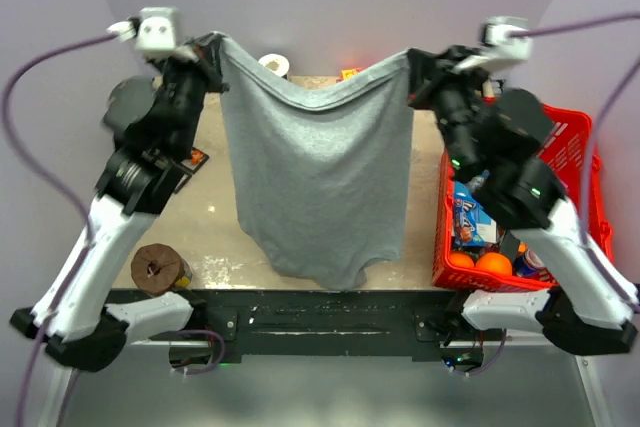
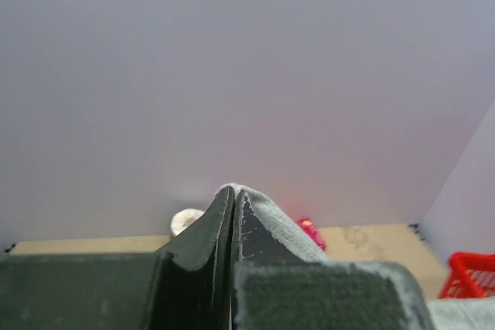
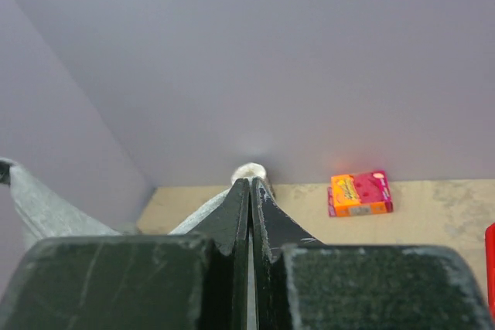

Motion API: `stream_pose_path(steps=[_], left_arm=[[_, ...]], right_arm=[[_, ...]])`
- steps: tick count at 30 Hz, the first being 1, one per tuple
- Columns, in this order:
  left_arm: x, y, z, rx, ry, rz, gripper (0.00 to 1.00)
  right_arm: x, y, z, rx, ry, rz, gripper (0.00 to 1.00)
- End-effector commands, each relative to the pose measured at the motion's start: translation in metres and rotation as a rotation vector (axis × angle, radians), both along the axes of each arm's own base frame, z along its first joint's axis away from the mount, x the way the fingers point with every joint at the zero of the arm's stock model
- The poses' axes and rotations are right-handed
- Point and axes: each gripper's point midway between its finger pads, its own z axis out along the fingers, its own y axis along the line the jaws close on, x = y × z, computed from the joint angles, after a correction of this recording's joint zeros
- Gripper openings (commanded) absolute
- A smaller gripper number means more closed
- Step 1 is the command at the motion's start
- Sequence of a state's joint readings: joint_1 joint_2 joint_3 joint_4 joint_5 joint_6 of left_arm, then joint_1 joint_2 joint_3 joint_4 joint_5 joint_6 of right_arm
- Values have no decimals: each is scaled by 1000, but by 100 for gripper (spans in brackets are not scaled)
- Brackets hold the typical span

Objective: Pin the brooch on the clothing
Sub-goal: Flatten out the crumpled clothing at the center of the board.

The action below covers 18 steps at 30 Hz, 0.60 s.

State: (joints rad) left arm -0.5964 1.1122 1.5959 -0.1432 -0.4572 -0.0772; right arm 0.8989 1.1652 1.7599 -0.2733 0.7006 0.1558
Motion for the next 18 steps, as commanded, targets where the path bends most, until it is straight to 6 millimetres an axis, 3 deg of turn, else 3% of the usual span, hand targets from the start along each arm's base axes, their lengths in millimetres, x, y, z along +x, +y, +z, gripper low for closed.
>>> stream_pose_path(steps=[1,2,3,4,5,6,7,8,9,11,12,14,15,16,17,18], left_arm=[[93,-8,-73,-7,181,-100,0],[105,-7,-75,-2,187,-124,0],[110,-7,-54,-10,145,-138,0],[132,-15,-63,-3,173,-154,0],[139,-19,-55,-4,162,-183,0],[136,-20,-16,-17,81,-200,0],[151,-27,-15,-12,78,-218,0],[152,-30,-1,-6,41,-239,0],[140,-28,42,-14,-57,-247,0],[148,-29,59,-3,-97,-246,0],[135,-26,85,-2,-169,-248,0],[120,-21,104,7,-235,-248,0],[121,-22,101,14,-252,-247,0],[97,-16,114,18,-297,-248,0],[88,-14,118,22,-328,-243,0],[98,-16,93,29,-296,-241,0]], right_arm=[[71,13,-40,-77,60,-59,0],[83,11,-37,-71,53,-68,0],[104,16,-46,-89,71,-74,0],[117,5,-27,-71,41,-82,0],[126,5,-20,-60,33,-70,0],[137,-4,-11,-56,22,-82,0],[147,4,5,-48,-8,-47,0],[150,1,16,-46,-29,-49,0],[155,-2,24,-49,-46,-55,0],[153,-4,54,-50,-119,-44,0],[150,-6,63,-52,-146,-40,0],[136,-13,84,-52,-214,-39,0],[132,-17,89,-49,-230,-45,0],[134,-17,82,-55,-225,-49,0],[118,-25,90,-50,-249,-55,0],[113,-29,86,-47,-246,-60,0]])
